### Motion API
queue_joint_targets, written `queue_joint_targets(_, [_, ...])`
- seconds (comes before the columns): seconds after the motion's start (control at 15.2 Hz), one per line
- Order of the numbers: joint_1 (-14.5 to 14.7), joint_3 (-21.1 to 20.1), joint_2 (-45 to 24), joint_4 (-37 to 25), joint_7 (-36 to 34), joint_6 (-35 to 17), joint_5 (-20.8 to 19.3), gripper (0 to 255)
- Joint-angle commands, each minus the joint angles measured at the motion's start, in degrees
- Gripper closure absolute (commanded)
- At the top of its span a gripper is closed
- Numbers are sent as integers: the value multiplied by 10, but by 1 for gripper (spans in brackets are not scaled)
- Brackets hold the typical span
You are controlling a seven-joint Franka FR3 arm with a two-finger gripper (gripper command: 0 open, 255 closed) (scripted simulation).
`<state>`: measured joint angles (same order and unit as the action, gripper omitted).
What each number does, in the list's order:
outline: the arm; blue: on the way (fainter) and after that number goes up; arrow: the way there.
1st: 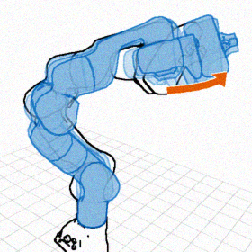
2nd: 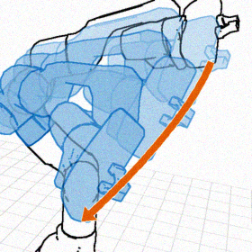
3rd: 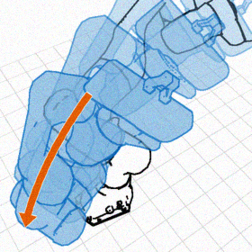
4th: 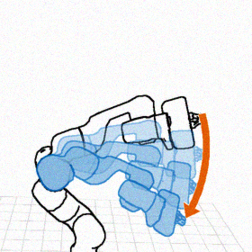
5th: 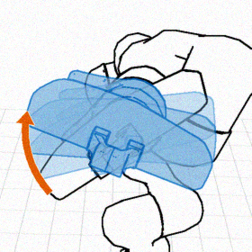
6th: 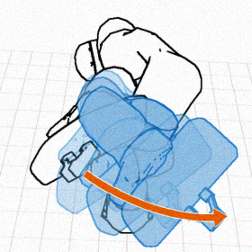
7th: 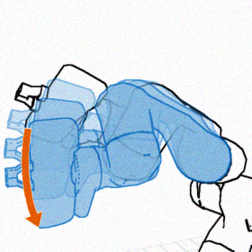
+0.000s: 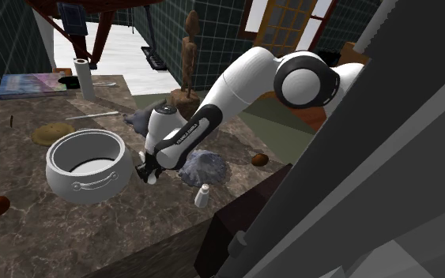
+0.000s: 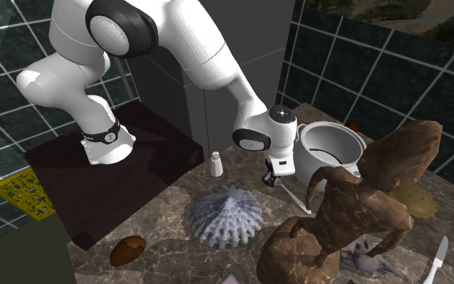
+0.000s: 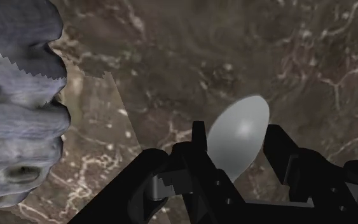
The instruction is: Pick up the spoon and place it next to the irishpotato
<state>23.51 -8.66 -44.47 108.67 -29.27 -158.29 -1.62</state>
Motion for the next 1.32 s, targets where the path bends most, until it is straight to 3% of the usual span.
queue_joint_targets(0.0, [0,0,-1,-1,0,0,0,255])
queue_joint_targets(0.33, [0,0,-1,-1,0,0,0,255])
queue_joint_targets(1.25, [-13,-13,95,36,2,60,10,255])
